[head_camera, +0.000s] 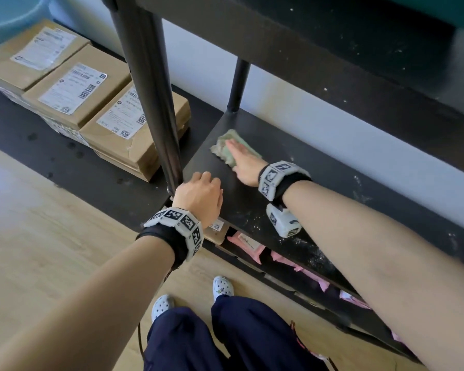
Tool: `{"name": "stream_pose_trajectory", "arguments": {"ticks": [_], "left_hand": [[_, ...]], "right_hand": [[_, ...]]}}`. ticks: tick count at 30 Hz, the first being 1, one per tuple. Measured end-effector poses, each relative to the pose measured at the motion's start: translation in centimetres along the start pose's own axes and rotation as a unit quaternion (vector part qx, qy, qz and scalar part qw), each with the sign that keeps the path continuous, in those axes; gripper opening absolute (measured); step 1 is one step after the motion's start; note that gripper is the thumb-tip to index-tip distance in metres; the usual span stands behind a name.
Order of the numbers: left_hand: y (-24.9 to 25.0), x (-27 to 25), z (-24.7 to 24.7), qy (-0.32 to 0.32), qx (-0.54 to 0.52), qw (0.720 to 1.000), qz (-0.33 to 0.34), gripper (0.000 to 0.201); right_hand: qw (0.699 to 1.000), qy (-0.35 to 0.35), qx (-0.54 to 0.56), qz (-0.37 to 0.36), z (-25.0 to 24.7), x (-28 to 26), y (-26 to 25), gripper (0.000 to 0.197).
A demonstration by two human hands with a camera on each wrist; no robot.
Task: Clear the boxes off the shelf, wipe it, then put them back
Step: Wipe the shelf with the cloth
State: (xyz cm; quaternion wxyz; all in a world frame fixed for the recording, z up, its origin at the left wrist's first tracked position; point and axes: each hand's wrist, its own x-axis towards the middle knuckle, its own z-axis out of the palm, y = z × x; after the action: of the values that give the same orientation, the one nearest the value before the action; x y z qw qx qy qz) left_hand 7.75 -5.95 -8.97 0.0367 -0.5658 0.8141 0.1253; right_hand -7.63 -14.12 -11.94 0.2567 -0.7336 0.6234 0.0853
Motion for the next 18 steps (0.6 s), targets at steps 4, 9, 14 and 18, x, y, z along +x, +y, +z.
{"name": "stream_pose_trajectory", "arguments": {"ticks": [4,9,14,18], "left_hand": [[0.2,1.1,0.2,-0.011,-0.003,1.000,-0.025,0.023],[-0.2,0.5,0.5,0.014,-0.015,1.000,-0.013,0.021],[-1.0,0.0,0.8,0.022,-0.026,0.999,0.000,0.022],[-0.9,0.1,1.2,0.018,-0.012,1.000,0.005,0.023]], "right_hand": [[0.998,-0.002,-0.041,-0.052,-1.5,3.8,-1.3,0.068],[0.997,0.056,0.003,0.053,-4.4,4.8,3.7,0.064],[0.998,0.046,-0.010,0.045,-4.8,4.3,4.1,0.059],[0.999,0.031,-0.019,-0.021,-3.0,5.8,0.3,0.067]]}}
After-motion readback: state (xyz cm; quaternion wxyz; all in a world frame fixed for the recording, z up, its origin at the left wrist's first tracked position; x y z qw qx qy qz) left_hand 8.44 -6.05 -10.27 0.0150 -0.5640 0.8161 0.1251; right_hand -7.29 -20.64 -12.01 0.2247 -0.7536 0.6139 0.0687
